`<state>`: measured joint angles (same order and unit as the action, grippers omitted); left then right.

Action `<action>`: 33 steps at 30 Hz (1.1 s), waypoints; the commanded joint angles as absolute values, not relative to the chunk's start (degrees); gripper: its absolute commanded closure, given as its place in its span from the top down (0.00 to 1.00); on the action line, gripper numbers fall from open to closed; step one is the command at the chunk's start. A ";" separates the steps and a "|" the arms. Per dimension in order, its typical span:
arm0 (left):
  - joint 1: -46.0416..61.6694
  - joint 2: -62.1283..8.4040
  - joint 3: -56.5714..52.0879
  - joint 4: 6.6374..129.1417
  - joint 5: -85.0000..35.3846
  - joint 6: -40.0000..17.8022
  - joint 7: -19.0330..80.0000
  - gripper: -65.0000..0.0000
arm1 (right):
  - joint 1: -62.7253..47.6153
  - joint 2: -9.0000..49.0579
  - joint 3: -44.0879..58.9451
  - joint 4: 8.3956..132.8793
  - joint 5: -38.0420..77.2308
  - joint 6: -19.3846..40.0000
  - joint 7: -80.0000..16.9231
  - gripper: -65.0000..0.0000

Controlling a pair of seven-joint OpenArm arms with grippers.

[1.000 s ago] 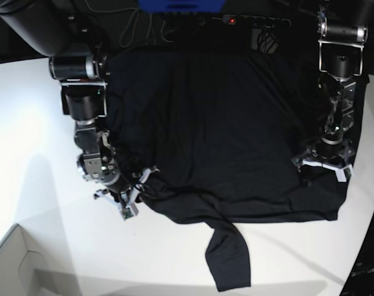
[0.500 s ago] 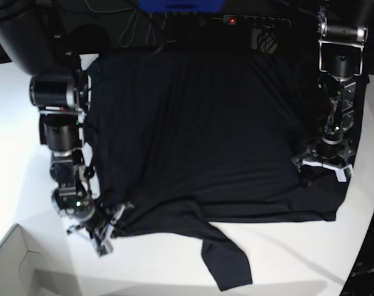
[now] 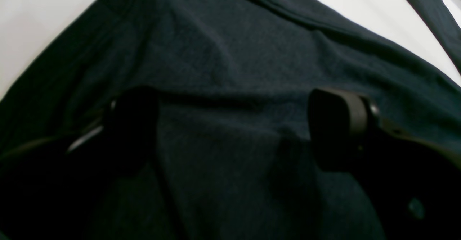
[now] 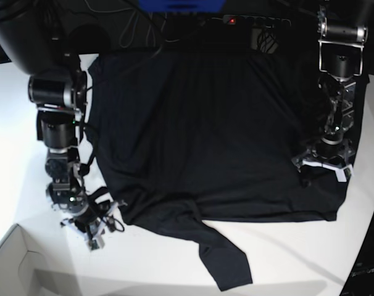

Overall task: Layout the t-shirt on the table in an organized manner, then fold the t-shirt properly
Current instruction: 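Smooth the shirt side with the right gripper, releasing near the hem, then grasp both shirt sides with both grippers and pull them apart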

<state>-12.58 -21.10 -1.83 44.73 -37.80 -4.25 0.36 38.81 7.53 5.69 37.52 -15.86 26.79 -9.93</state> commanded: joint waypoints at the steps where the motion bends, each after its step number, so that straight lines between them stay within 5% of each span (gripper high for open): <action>1: -11.30 -20.70 -1.54 43.65 -39.69 -2.68 9.27 1.00 | 40.57 7.96 5.76 38.73 -15.25 26.33 -8.48 0.33; 7: -11.56 -20.70 -1.54 43.65 -39.78 -2.68 9.36 1.00 | 35.47 7.96 5.67 43.30 -15.25 26.33 -9.19 0.38; 12: -11.56 -20.09 -1.63 43.74 -39.69 -2.68 9.36 1.00 | 24.66 7.43 5.76 62.81 -14.90 26.59 -18.42 0.37; 19: -11.56 -20.00 -1.54 43.74 -39.52 -2.68 9.19 1.00 | 7.16 3.03 5.49 85.41 -10.86 26.68 -27.65 0.00; 25: -11.56 -20.35 -1.54 43.74 -39.43 -2.68 9.19 1.00 | 4.35 2.59 5.76 78.46 -10.86 26.68 -27.12 0.00; 33: -13.67 -20.00 -1.45 42.95 -39.25 -2.68 9.10 1.00 | 14.73 7.25 11.65 55.34 -11.21 26.68 -17.80 0.00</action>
